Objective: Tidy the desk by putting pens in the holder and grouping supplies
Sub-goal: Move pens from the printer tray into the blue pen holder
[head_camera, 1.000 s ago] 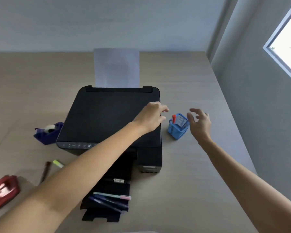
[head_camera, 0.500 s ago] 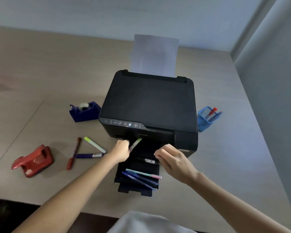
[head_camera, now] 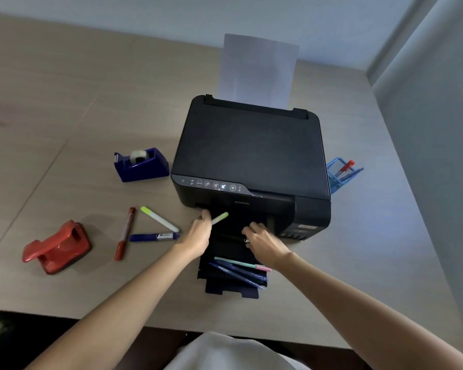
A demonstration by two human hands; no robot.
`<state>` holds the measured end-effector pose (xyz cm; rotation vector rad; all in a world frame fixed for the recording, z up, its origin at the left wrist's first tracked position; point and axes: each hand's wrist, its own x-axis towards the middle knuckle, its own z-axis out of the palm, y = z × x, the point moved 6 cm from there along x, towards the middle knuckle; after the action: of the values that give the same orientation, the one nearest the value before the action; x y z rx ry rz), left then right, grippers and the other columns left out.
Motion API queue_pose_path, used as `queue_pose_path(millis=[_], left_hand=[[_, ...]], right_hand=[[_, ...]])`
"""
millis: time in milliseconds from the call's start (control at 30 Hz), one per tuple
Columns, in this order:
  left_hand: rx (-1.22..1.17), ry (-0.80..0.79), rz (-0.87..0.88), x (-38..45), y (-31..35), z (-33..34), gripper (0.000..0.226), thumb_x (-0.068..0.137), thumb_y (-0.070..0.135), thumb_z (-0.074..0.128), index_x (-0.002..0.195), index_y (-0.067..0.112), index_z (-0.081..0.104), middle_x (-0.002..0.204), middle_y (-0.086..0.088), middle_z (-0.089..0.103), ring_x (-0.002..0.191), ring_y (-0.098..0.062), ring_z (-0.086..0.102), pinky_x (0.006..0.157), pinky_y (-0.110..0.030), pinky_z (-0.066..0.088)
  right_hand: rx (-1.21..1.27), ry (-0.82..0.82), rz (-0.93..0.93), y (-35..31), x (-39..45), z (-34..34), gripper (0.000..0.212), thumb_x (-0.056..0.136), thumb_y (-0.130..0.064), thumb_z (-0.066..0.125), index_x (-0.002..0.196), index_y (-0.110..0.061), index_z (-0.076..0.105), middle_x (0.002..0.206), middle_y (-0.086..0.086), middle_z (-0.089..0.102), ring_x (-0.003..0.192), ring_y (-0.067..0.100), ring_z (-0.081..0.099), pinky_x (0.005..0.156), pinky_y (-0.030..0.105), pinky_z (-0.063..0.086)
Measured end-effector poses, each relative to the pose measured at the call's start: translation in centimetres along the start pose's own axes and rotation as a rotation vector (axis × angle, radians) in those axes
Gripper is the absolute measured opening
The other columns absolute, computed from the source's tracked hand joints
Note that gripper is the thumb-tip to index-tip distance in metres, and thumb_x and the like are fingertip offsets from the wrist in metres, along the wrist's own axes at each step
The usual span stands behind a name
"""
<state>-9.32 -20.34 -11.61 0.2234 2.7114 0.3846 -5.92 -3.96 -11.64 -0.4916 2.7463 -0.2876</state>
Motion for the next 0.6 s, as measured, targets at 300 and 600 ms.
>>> queue_pose_path(millis=[300,600], left_hand=[[-0.251,0.045,0.4,-5.9,0.1,0.7,0.015,0.087,0.013,0.069,0.091,0.007,0.056,0.086,0.006,0.047,0.074,-0.011,0.049,0.06,-0.01,0.033],[-0.077,-0.105,0.392,-5.2,-0.6,5.3,0.021,0.084,0.022,0.072,0.092,0.007,0.06,0.1,-0.004,0.048,0.082,-0.026,0.06,0.074,-0.042,0.054]], right_hand=[[0.283,-0.051,0.227,2.0,-0.8,-1.0,0.026,0.083,0.005,0.043,0.108,0.0,0.043,0.105,0.022,0.052,0.087,0.038,0.052,0.07,0.037,0.04],[0.457,0.002,0.328,2.8,-4.1,-1.0,0.011,0.091,-0.016,0.049,0.091,-0.005,0.051,0.084,0.016,0.063,0.07,0.029,0.051,0.06,0.033,0.039]])
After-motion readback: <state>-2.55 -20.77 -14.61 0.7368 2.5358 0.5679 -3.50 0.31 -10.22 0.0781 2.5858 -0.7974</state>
